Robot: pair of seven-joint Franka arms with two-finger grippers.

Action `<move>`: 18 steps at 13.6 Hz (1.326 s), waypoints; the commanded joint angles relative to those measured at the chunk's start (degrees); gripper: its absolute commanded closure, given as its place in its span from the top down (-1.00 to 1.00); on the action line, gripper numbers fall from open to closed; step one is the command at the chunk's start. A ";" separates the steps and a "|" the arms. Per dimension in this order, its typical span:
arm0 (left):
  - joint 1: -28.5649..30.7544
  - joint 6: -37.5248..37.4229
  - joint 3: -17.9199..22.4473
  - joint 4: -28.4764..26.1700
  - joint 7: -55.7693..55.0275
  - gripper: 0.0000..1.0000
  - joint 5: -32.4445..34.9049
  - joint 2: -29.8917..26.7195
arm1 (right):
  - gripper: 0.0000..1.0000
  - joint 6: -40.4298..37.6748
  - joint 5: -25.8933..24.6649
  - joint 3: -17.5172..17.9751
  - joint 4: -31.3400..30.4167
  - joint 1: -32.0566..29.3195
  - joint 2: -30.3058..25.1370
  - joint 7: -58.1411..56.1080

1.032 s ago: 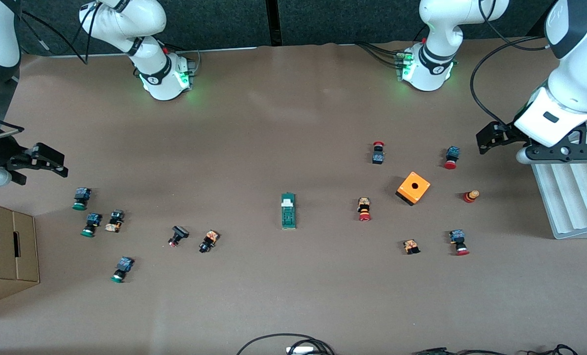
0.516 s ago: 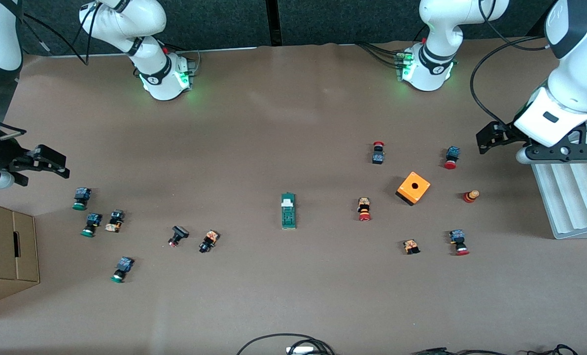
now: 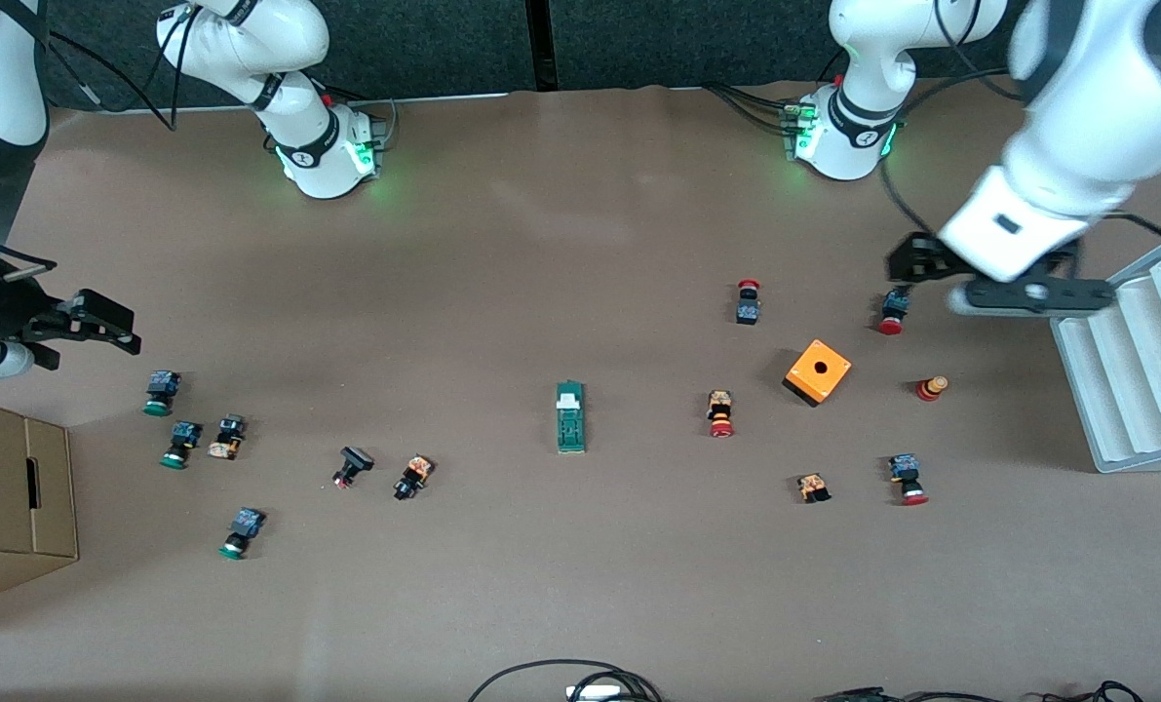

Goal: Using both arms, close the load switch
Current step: 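Move the left gripper over the green switch and lower it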

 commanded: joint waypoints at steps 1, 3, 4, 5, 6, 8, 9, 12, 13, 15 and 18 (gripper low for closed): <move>-0.15 3.63 -3.84 1.21 -5.85 1.00 -0.04 2.63 | 1.00 -1.19 -1.08 -0.26 0.81 0.40 0.35 -0.42; -0.15 7.50 -8.05 1.03 -13.03 1.00 0.04 4.48 | 1.00 -1.20 -0.99 -0.35 0.90 0.40 0.52 -0.42; -0.24 10.13 -10.08 1.03 -16.46 1.00 0.05 5.70 | 1.00 -1.28 -0.99 -0.35 0.90 0.31 0.53 -0.42; -0.50 12.94 -11.92 0.95 -19.37 1.00 0.39 6.85 | 1.00 -1.37 -0.99 -0.35 0.82 0.40 0.53 -0.42; -1.28 15.75 -12.81 0.95 -22.01 1.00 0.66 8.60 | 1.00 -1.37 -0.90 -0.35 0.81 0.40 0.61 -0.33; -4.44 20.50 -12.82 0.95 -27.89 1.00 1.01 10.54 | 1.00 -1.37 -0.99 -0.35 0.81 0.14 0.96 -0.50; -5.50 22.35 -12.82 0.95 -30.53 1.00 1.10 11.42 | 1.00 -1.28 -0.99 -0.35 0.81 0.13 1.23 -0.50; -9.80 25.62 -12.82 0.86 -37.56 1.00 9.40 14.41 | 1.00 -1.02 -0.99 -0.35 0.81 0.40 1.32 -0.33; -11.73 25.97 -12.82 0.94 -42.38 1.00 13.19 15.46 | 1.00 -1.02 -0.99 -0.35 0.81 0.40 1.49 -0.33; -16.12 29.12 -12.82 0.86 -52.83 1.00 20.58 18.62 | 1.00 -0.93 -0.90 -0.35 0.90 0.22 1.58 -0.33; -19.83 33.26 -12.82 0.77 -63.48 1.00 31.04 23.10 | 1.00 -0.84 -0.81 -0.35 0.90 0.31 1.58 -0.33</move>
